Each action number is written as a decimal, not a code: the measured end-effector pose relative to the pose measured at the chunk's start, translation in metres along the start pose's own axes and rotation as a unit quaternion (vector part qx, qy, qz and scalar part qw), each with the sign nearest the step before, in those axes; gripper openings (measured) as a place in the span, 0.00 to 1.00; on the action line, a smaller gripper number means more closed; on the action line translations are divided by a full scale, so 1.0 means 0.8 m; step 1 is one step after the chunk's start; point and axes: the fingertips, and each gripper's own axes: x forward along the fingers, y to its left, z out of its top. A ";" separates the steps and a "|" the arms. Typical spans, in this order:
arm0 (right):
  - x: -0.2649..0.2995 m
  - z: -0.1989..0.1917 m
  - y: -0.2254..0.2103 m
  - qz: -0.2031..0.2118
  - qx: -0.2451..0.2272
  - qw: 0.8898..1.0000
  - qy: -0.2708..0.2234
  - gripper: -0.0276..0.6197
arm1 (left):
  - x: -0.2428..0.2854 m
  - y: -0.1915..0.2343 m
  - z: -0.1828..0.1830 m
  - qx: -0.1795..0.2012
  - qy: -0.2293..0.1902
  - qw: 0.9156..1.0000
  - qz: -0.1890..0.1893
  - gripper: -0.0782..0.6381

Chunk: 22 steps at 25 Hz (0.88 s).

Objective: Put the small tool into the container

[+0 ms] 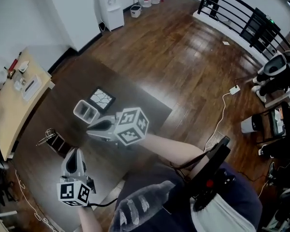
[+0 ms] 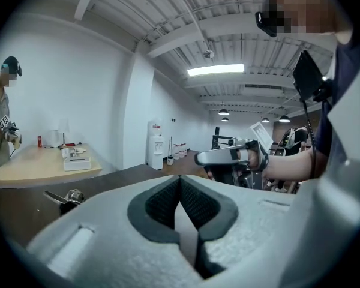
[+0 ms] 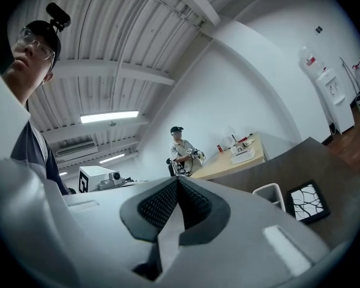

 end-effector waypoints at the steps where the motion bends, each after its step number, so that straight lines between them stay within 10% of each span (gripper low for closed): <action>1: -0.016 0.002 -0.002 -0.002 0.002 1.000 -0.005 0.04 | 0.008 -0.014 0.000 0.002 0.002 1.000 -0.005 0.11; 10: -0.126 -0.001 -0.009 -0.024 0.018 0.999 -0.032 0.04 | 0.064 -0.107 0.010 0.038 0.000 0.999 -0.029 0.11; 22: -0.106 -0.019 0.047 -0.050 0.010 0.998 -0.041 0.04 | 0.002 -0.094 0.026 0.037 -0.048 0.997 -0.052 0.11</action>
